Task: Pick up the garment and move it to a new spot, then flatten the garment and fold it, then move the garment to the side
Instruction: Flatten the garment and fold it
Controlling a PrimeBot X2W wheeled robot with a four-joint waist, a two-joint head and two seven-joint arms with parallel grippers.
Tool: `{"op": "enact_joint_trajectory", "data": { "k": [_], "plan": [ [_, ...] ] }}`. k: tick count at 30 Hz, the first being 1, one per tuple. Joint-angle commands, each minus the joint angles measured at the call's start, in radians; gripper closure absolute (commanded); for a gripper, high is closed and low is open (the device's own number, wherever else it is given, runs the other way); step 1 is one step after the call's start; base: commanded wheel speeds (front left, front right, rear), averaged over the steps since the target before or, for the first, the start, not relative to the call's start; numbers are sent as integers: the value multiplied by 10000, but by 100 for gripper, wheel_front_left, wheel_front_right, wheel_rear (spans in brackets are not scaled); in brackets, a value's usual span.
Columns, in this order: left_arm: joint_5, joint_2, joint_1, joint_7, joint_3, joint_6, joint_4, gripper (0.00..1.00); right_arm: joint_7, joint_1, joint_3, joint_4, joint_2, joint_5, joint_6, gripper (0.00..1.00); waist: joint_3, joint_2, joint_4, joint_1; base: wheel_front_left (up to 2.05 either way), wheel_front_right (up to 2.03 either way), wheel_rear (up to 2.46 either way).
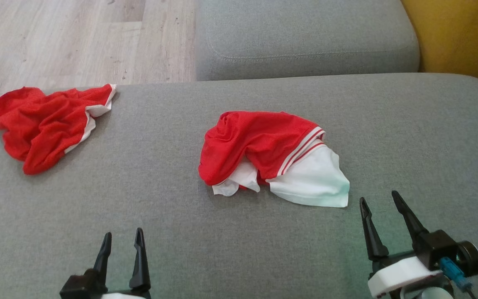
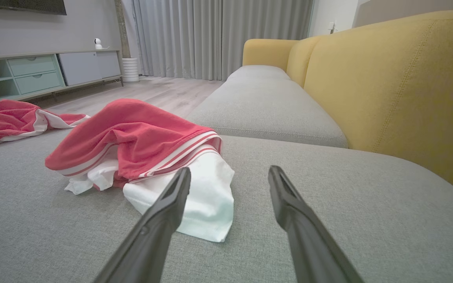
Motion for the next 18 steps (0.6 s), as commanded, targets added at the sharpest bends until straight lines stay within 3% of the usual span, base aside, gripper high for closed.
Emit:
{"op": "enact_joint_trajectory", "data": {
  "k": [1,18],
  "plan": [
    [66,56,-261,-97,321,5,-300,0,-90,-237,261,-269,-39,49,-7,0,6,-1,-6,0,0,0,0],
    [54,58,-344,-47,161,123,-302,0,-100,-355,236,-221,-39,-49,-7,0,179,-1,-25,0,0,0,0]
  ]
}}
